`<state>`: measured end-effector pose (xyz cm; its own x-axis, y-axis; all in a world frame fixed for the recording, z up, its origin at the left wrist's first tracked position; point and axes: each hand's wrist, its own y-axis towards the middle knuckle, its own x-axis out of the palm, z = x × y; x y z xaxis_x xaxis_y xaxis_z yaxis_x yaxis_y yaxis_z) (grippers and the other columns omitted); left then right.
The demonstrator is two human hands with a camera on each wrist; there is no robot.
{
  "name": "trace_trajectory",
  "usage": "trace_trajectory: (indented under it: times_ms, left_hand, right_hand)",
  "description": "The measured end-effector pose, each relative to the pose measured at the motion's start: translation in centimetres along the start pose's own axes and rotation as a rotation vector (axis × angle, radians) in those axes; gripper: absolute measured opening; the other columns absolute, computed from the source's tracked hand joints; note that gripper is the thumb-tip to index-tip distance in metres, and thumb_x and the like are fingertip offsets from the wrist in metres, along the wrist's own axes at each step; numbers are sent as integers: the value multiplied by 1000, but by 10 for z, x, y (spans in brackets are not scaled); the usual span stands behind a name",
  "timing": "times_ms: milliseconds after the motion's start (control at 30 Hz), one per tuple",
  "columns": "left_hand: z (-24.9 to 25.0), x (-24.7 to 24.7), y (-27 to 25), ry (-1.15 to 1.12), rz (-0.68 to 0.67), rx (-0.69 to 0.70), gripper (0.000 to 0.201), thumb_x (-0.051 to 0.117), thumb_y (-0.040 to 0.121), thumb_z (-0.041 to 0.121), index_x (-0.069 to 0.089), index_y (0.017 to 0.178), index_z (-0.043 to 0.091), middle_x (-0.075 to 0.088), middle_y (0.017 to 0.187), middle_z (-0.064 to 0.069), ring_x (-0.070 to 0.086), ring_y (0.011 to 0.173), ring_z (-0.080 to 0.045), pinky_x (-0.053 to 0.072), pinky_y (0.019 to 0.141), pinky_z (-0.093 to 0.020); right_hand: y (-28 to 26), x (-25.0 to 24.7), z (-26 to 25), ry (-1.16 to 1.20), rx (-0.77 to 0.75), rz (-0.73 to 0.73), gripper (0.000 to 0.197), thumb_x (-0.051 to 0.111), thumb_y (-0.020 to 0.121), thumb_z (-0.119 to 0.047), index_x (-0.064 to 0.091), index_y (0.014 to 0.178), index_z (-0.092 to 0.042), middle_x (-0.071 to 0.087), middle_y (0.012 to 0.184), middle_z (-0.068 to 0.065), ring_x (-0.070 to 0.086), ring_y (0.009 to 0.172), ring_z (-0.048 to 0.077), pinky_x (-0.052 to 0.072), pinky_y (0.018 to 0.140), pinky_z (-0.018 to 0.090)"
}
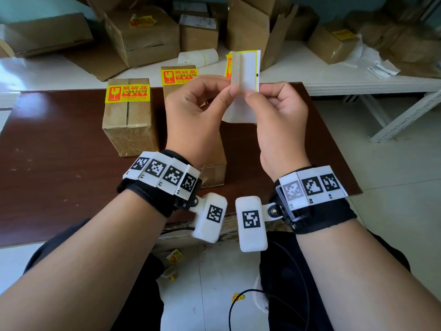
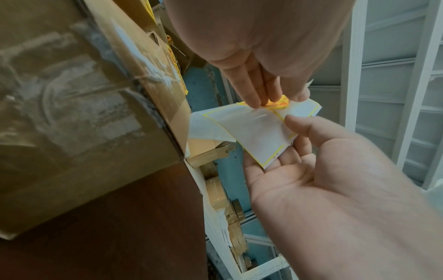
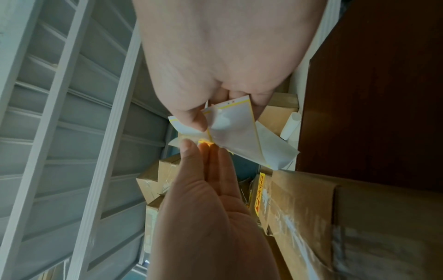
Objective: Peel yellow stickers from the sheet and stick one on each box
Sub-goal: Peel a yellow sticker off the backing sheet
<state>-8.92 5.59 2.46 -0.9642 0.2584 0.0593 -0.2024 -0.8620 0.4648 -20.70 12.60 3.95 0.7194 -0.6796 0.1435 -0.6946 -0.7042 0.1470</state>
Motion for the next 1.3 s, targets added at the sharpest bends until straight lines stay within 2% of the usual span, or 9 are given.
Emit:
trace_trajectory:
  times_ms: [167, 333, 467, 567, 700, 900, 1033, 1167, 1300]
  left_hand:
    - [-2, 0, 1, -78, -12, -117, 8, 78, 98, 19, 73, 93, 15, 75, 89, -5, 71, 86, -25, 61, 91, -63]
    - [4, 2, 1, -175, -18, -241, 10, 65, 106, 14, 63, 96, 11, 73, 97, -9, 76, 106, -36, 63, 96, -54]
    - [11, 2, 1, -222, -15, -299, 15, 57, 110, 12, 57, 95, 13, 73, 98, -7, 77, 102, -29, 65, 94, -46]
    - [14, 3, 1, -244, 10, -328, 16, 53, 111, 9, 55, 95, 12, 67, 95, -6, 78, 101, -30, 64, 95, -49]
    - [14, 2, 2, -246, 42, -346, 13, 53, 112, 13, 55, 99, 11, 65, 97, -11, 77, 104, -37, 62, 97, -56]
    - [15, 2, 2, -268, 61, -322, 10, 51, 112, 14, 53, 106, 6, 69, 104, -20, 77, 104, -41, 62, 96, -55]
    - [17, 1, 4, -272, 78, -330, 12, 51, 111, 11, 55, 100, 10, 75, 89, -3, 79, 92, -34, 64, 94, -52]
    - [16, 0, 4, -278, 75, -349, 15, 52, 110, 8, 57, 96, 12, 72, 78, 6, 78, 85, -30, 64, 93, -53]
    - [17, -2, 4, -310, 77, -365, 20, 49, 109, 5, 57, 93, 14, 73, 84, -4, 78, 87, -35, 65, 91, -51]
  right_hand:
    - [3, -1, 0, 84, 73, 61, 13, 77, 94, -4, 69, 94, -14, 81, 87, 4, 76, 91, 21, 62, 98, 57]
    - [5, -2, -1, 90, 138, 118, 15, 79, 86, -14, 71, 99, -13, 82, 91, 4, 76, 94, 26, 59, 104, 63]
    - [8, -4, 2, 128, 183, 160, 19, 81, 83, -17, 73, 100, -13, 82, 110, 20, 76, 112, 45, 55, 108, 67]
    - [11, -7, 5, 137, 221, 184, 11, 80, 90, -10, 73, 96, -16, 82, 104, 13, 78, 103, 34, 56, 107, 65]
    - [13, -9, 7, 145, 248, 229, 12, 81, 89, -9, 75, 96, -18, 83, 111, 16, 74, 121, 44, 56, 110, 67]
    - [17, -13, 10, 156, 279, 284, 18, 74, 95, 0, 75, 100, -17, 80, 120, 21, 75, 120, 42, 59, 109, 61]
    - [19, -17, 13, 123, 308, 322, 25, 67, 99, 3, 75, 112, -16, 83, 115, 11, 80, 113, 32, 64, 100, 52]
    - [20, -19, 16, 109, 340, 331, 34, 59, 101, 4, 74, 126, -15, 82, 118, 8, 80, 113, 30, 64, 103, 52]
    - [20, -23, 15, 114, 401, 340, 33, 52, 105, 5, 72, 115, -20, 79, 107, 2, 78, 95, 21, 66, 82, 36]
